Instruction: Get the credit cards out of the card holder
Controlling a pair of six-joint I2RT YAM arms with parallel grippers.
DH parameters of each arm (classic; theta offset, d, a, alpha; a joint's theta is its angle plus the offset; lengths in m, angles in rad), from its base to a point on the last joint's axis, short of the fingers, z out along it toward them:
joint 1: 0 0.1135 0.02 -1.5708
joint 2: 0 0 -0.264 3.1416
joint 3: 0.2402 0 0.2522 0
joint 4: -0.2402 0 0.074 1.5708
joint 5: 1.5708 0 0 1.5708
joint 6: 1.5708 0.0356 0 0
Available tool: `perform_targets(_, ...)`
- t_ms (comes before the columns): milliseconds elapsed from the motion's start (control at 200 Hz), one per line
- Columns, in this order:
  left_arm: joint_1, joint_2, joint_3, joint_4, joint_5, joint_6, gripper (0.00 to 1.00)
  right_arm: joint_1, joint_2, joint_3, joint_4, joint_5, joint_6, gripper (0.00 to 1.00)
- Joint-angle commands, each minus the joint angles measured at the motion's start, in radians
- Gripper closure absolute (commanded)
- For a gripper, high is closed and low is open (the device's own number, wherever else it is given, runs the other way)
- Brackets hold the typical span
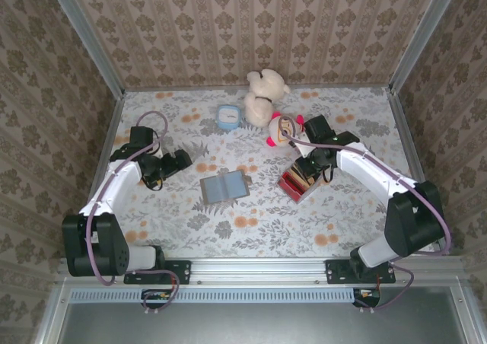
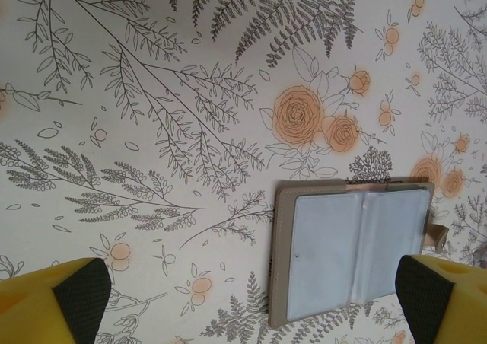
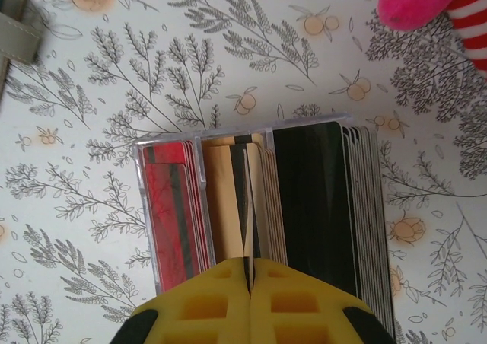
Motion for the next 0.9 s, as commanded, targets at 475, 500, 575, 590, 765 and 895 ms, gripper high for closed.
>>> perform_targets(475,0.006,0.027,-0.01,0.006,0.062,0.026,0.0,-0.003,0.071,-0.001,0.021,-0.011,-0.058,0.85)
perform_targets(500,0.006,0.027,-0.012,0.007,0.064,0.024,0.0,-0.003,0.075,-0.002,0.023,-0.016,-0.059,0.84)
perform_targets(575,0.007,0.028,-0.021,0.035,0.094,0.016,0.0,-0.004,0.085,-0.003,0.031,-0.022,-0.057,0.81)
perform_targets(590,0.006,0.029,-0.021,0.037,0.101,0.018,0.0,-0.004,0.087,-0.003,0.029,-0.022,-0.055,0.8)
perform_targets(765,0.006,0.028,-0.01,0.027,0.084,0.022,0.0,-0.004,0.065,-0.003,0.037,-0.008,-0.028,0.67)
perform_targets(895,0.007,0.026,-0.013,0.026,0.085,0.026,0.0,-0.004,0.025,-0.012,0.068,-0.029,-0.007,0.68)
